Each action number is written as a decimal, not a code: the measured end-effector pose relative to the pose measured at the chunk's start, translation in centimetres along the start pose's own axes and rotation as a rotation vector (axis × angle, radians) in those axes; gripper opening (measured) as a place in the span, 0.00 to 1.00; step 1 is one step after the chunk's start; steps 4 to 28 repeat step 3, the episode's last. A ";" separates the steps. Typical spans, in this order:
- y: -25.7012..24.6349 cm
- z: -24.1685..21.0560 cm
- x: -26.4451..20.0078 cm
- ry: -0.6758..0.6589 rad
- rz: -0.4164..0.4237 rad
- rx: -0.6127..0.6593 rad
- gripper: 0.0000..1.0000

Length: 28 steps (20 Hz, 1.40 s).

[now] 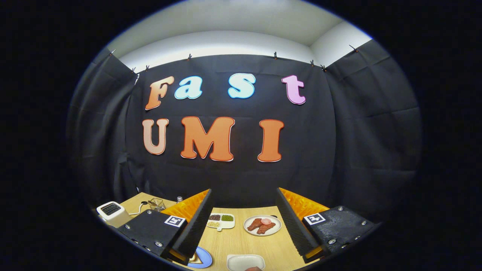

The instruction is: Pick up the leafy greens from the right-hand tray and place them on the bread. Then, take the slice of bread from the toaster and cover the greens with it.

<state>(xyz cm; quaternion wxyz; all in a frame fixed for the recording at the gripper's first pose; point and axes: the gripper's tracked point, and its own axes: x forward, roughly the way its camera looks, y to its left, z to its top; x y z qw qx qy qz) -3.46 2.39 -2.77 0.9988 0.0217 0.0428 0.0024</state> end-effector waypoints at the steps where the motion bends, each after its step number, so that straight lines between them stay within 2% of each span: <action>1: -0.4 0.2 -0.1 -0.006 -0.010 0.001 0.98; 28: -0.7 0.7 -0.3 -0.023 -0.022 -0.005 0.98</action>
